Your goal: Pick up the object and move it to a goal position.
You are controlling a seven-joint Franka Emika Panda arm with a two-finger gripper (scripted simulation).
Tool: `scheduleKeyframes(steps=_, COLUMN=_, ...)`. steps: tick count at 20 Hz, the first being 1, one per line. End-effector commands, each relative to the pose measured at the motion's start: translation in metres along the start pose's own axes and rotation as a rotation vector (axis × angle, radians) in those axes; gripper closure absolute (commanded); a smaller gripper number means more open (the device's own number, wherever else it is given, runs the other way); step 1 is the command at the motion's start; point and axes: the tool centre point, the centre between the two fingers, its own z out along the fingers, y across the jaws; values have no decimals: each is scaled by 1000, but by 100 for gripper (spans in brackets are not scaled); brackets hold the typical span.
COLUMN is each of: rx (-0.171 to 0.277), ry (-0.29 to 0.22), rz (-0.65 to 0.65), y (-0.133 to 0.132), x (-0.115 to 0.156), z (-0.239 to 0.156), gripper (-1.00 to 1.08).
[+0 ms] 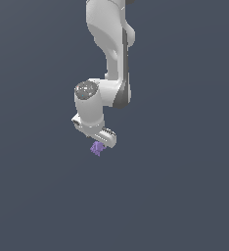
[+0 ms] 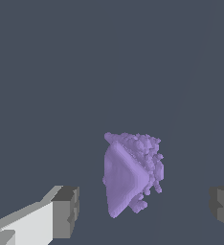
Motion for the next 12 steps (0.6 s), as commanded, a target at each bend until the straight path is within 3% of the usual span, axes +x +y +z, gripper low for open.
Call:
scheduleKeyframes(steps=1, rx=0, ry=1, rz=25, y=4, x=1, z=3, gripper=-92)
scheduleKeyframes(steps=12, rx=-1, ry=0, rz=26, y=5, x=0, z=27, gripper=-92)
